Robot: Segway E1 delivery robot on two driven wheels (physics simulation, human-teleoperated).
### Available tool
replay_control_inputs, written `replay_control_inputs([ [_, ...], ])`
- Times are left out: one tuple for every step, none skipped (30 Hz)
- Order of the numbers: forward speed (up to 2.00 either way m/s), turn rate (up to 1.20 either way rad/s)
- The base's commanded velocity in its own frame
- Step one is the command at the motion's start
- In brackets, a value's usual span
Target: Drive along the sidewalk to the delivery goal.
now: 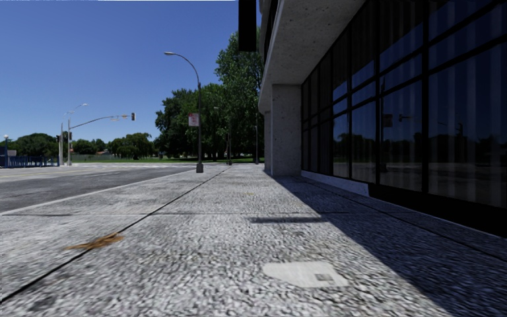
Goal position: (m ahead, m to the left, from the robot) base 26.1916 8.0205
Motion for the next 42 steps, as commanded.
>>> replay_control_inputs([
  [2.0,0.0],
  [2.0,0.0],
  [2.0,0.0],
  [2.0,0.0],
  [2.0,0.0],
  [2.0,0.0],
  [2.0,0.0],
  [2.0,0.0],
  [2.0,0.0],
  [2.0,0.0],
  [2.0,0.0],
  [2.0,0.0],
  [2.0,0.0],
  [1.98,0.0],
  [1.95,0.0],
  [1.95,0.0],
  [1.94,0.0],
  [1.93,0.0],
  [1.93,0.0],
  [1.93,0.0],
  [1.93,0.0],
  [1.93,0.0],
  [1.93,0.0],
  [1.93,0.0],
  [1.93,0.0],
  [1.93,0.0],
  [1.93,0.0],
  [1.93,0.0],
  [1.93,0.0],
  [1.93,0.0],
  [1.93,0.0],
  [1.93,0.0],
  [1.93,0.0],
  [1.93,0.0],
  [1.92,0.0],
  [1.92,0.0],
  [1.92,0.0],
  [1.92,0.0],
  [1.92,0.0],
  [1.92,0.0],
  [1.92,0.0],
  [1.92,0.0],
])
